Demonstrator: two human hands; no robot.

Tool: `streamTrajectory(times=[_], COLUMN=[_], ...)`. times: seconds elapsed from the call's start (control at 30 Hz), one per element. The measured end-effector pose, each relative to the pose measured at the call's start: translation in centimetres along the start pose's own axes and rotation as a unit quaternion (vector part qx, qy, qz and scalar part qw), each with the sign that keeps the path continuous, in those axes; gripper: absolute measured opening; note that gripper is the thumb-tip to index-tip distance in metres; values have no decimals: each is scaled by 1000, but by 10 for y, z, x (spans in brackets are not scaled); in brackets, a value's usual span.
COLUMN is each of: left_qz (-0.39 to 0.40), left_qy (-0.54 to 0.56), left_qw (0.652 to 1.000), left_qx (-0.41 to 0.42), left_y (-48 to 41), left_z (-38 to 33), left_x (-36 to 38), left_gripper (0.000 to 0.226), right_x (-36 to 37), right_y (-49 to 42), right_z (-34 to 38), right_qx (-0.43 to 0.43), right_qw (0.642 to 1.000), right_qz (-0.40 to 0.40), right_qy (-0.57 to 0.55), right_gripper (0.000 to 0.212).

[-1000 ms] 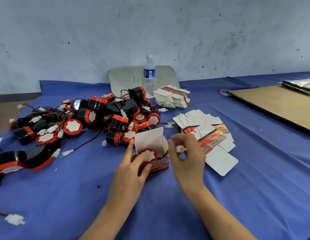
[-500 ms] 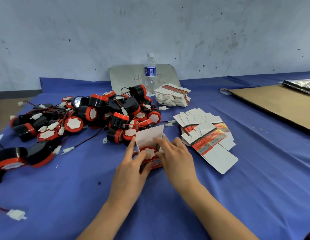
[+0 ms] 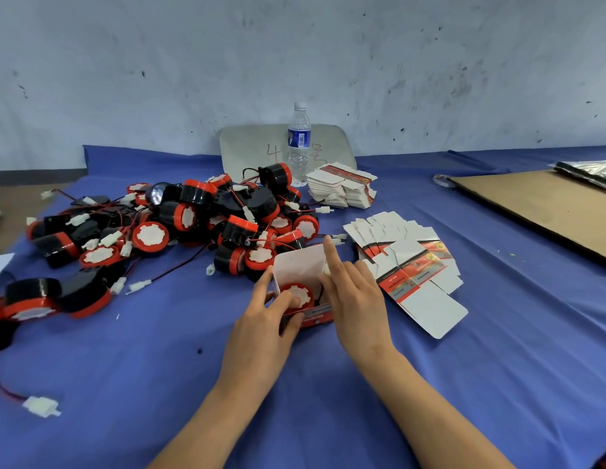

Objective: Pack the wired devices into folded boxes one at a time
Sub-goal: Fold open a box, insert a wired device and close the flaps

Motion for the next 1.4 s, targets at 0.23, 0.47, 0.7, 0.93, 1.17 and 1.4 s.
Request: streamTrajectory(times=[0.23, 0.47, 0.7, 0.93, 1.17, 1.4], left_qz=[-2, 2, 2, -57, -67, -14], left_qy=[-6, -11, -15, 2, -26, 37], left_qw=[1000, 1000, 1000, 997, 994, 997], left_qx=[1, 5, 9, 52, 85, 61], left_y=[0, 0, 1, 4, 6, 1], left_z=[-2, -4, -5, -17, -19, -14], left_x=[0, 0, 0, -9, -9, 1], left_gripper=[16, 21, 20, 27, 38, 56], right_x=[18, 11, 10, 18, 35, 29], right_y=[4, 2, -3, 6, 12, 10], right_z=[-12, 0, 1, -12, -22, -9], right_qx=[98, 4, 28, 31, 76, 22], right_qw=[993, 993, 984, 988, 977, 987], right_qz=[54, 15, 50, 131, 197, 156], right_qy=[-40, 116, 170, 81, 2, -39], right_gripper=[18, 28, 36, 28, 42, 23])
Point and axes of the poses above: each hand's wrist, its own y-axis away from the middle knuckle, its own x-axis out of the palm, z = x × y, the point moved 7 cm from there along -y, towards the middle knuckle, and after that the axes turned 6 degrees about z, right-handed, at the moved point
